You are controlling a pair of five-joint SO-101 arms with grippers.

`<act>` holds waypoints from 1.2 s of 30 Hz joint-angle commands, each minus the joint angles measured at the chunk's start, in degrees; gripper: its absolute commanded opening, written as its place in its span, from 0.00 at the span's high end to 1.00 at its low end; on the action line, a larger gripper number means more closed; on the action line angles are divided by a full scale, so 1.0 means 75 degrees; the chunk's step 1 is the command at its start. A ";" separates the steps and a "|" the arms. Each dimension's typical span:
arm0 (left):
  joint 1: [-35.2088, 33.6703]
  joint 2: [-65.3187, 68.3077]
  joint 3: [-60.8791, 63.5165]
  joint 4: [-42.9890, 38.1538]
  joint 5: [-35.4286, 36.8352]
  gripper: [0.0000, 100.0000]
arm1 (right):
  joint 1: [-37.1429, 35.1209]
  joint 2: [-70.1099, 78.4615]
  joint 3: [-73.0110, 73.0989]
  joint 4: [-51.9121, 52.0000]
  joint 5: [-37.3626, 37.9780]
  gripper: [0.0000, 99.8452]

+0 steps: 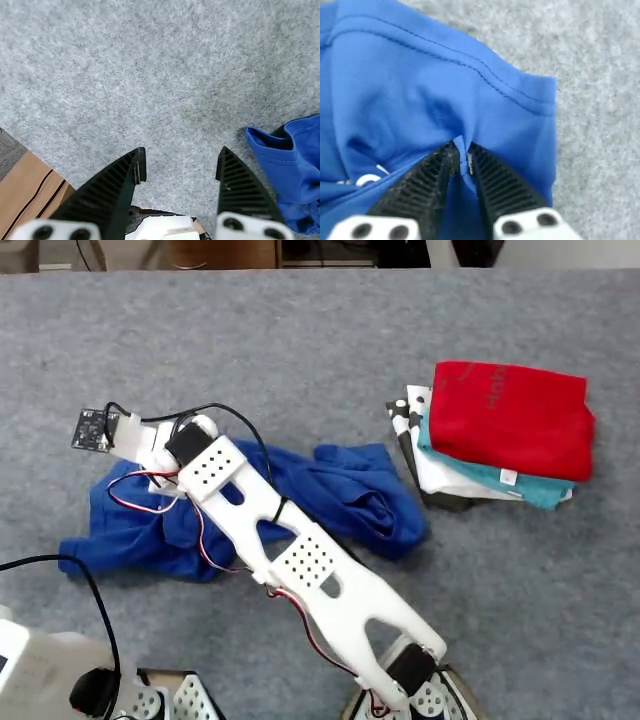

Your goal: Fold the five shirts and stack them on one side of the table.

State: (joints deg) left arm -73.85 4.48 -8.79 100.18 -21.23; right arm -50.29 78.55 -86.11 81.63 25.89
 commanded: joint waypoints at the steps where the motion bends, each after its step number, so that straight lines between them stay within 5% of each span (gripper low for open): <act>1: -0.0012 -0.0135 -0.0035 0.0082 -0.0059 0.77 | 0.0170 -0.0791 -0.0076 -0.0047 -0.0035 0.99; 19: 0.0457 -0.0147 -0.0117 0.0082 -0.0035 0.77 | 0.0182 -0.4261 -0.0018 0.2086 0.0012 0.99; 26: 0.2907 -0.0147 -0.1489 0.0082 0.1242 0.77 | 0.0147 -0.3804 -0.0006 0.2532 -0.0223 0.99; 32: 0.5497 -0.0053 -0.1114 0.0059 0.2251 0.77 | 0.0322 -0.2374 -0.0064 0.2051 -0.0797 0.99; 36: 0.6541 0.0076 -0.0774 -0.1254 0.2532 0.77 | 0.0944 -0.1799 -0.0076 0.1629 -0.1149 0.99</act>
State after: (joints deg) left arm -29.27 4.75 -15.12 97.89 -4.18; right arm -47.65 64.48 -85.85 96.40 19.91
